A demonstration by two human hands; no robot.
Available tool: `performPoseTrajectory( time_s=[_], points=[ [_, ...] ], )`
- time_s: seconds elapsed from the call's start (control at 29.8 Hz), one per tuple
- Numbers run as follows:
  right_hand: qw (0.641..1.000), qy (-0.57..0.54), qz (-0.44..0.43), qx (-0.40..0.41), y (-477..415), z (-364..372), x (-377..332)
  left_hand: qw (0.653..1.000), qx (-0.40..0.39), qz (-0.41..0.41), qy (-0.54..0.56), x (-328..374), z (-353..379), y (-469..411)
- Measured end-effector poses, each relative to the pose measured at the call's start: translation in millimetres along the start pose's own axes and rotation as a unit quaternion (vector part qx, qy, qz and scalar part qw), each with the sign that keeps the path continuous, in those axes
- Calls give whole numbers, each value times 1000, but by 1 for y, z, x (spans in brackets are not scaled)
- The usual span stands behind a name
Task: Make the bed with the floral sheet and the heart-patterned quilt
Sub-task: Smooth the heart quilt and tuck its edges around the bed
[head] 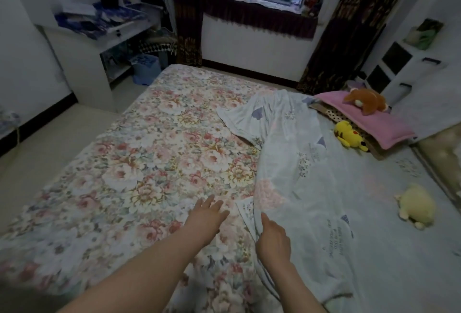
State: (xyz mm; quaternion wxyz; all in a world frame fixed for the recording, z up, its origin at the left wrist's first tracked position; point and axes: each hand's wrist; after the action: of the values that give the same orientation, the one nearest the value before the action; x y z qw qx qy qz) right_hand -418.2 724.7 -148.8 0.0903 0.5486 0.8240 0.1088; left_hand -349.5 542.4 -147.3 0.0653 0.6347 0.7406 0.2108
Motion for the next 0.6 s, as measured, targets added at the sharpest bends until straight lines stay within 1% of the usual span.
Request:
performPoseTrajectory(
  time_s=[0.17, 0.2, 0.3, 0.4, 0.44, 0.5, 0.6],
  points=[
    [1000, 23, 0, 21, -10, 0, -28, 1000, 4, 9, 4, -19, -13, -1],
    [1000, 21, 12, 12, -6, 0, -41, 1000, 0, 20, 3, -30, -11, 1],
    [999, 29, 36, 28, 6, 3, -59, 999, -2, 48, -12, -51, -8, 9],
    [996, 6, 81, 34, 21, 10, -97, 995, -12, 88, -43, -95, -7, 23],
    [996, 5, 77, 45, 24, 8, -98, 995, -9, 85, -49, -98, -8, 22],
    [994, -7, 103, 43, 38, 14, -123, 992, -31, 100, -72, -126, -7, 30],
    [991, -20, 123, 56, 61, 20, -151, 989, -45, 109, -93, -147, -3, 40]
  ],
)
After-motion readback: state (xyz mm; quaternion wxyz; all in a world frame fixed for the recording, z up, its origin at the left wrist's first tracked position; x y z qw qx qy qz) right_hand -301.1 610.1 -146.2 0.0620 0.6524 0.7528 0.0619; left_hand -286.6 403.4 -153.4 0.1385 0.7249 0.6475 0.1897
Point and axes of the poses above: each hand's wrist, its own y-axis away from the middle knuckle, its own z-axis out of the palm, x = y × z, and after that the axes turned 9 degrees about y, right-handed
